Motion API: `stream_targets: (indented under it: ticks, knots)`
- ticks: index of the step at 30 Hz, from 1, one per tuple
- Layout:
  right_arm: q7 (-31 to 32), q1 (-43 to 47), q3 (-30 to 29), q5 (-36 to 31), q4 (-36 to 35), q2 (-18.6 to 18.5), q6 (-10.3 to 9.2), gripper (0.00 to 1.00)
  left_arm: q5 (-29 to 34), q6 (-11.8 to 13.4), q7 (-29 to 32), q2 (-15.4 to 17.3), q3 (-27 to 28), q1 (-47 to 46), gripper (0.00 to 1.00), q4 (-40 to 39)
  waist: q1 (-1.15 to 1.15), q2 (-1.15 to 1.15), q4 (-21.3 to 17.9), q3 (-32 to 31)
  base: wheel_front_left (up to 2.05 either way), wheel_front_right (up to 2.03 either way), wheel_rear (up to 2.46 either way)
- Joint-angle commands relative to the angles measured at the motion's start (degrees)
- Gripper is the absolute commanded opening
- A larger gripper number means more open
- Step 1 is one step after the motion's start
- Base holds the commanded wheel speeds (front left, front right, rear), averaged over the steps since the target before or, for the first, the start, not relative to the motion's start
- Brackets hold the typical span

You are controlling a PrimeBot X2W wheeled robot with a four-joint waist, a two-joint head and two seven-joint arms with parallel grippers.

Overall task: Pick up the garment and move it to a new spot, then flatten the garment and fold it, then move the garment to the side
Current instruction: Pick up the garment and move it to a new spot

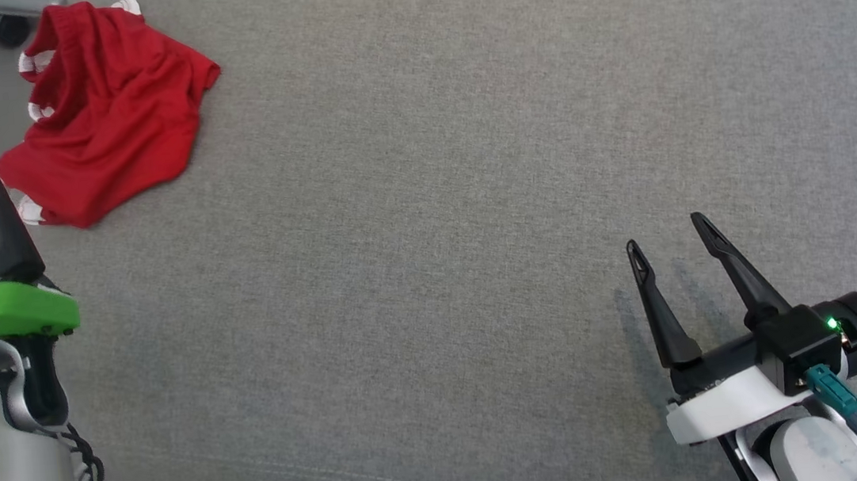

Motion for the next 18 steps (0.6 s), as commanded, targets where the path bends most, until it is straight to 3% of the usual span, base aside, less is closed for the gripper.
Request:
stream_targets:
  ticks: [1,11,18]
  knots:
    - [-0.2,-1.1,0.0,-0.4,-0.3,-0.2,-0.09,1.00,-1.7,-0.2,0.8,1.4,-1.3,-3.8,1.00,3.3,0.00,0.00,-2.6,4.5,0.00,0.00,0.00]
    - [-0.2,-4.7,-0.8,-3.3,-1.6,-0.2,-0.09,1.00,-21.2,-0.2,14.2,8.6,-10.0,-23.7,1.00,20.4,0.00,0.00,-5.4,12.9,0.00,0.00,0.00]
    - [-0.2,-7.1,-1.2,-3.6,-2.8,-0.2,-0.09,1.00,-28.4,-0.2,23.7,12.8,-13.3,-30.8,1.00,24.9,0.00,0.00,-7.7,17.3,0.00,0.00,0.00]
